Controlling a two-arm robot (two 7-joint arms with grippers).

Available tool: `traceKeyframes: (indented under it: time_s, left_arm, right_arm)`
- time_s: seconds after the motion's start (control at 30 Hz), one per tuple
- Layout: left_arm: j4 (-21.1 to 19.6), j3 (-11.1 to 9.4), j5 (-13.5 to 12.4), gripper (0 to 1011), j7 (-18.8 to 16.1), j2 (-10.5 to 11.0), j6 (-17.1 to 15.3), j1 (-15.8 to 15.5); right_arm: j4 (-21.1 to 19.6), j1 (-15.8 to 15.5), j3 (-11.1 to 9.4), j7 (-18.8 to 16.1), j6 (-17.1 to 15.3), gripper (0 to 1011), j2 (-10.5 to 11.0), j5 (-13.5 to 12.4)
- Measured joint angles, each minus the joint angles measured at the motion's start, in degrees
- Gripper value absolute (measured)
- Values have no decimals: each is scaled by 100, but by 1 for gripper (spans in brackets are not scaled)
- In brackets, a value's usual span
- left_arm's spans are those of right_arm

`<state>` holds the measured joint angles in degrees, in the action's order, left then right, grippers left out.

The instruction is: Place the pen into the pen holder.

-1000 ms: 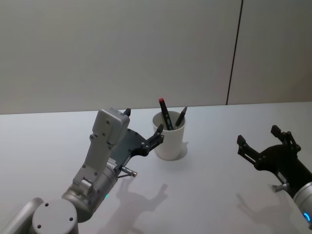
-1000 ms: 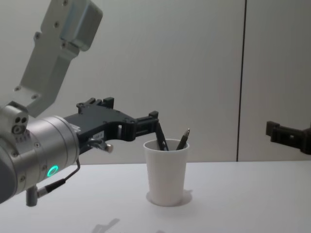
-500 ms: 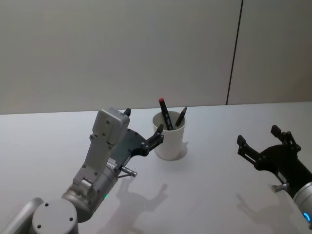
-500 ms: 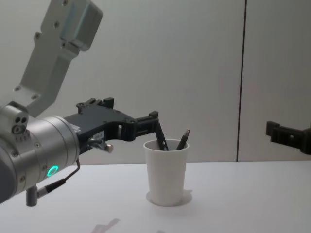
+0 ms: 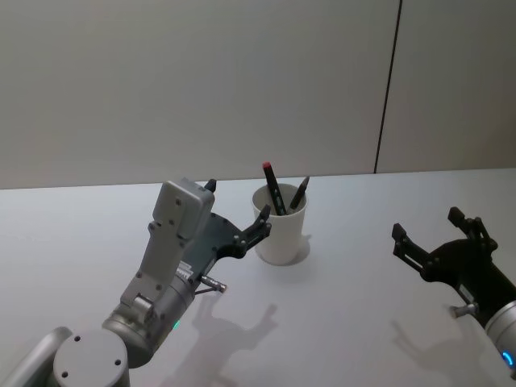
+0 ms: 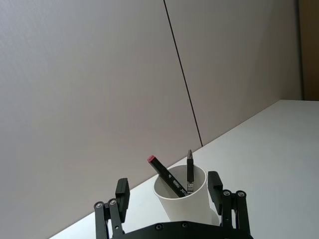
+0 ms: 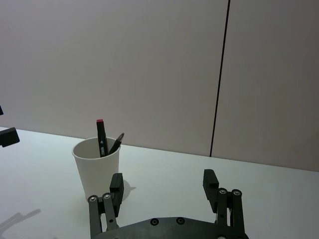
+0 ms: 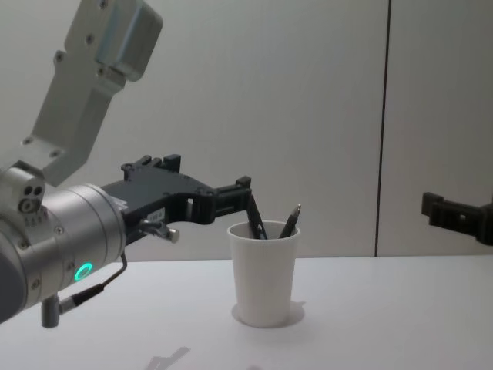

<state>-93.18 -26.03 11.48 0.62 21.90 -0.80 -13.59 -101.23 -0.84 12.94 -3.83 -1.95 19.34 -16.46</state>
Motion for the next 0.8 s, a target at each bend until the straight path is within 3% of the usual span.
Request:
traceKeyframes:
  time_s: [0.8]
  left_arm:
    - [0,0,0,1003,0,0,0,0]
  right_arm:
    - [0,0,0,0,0,1002,0,0]
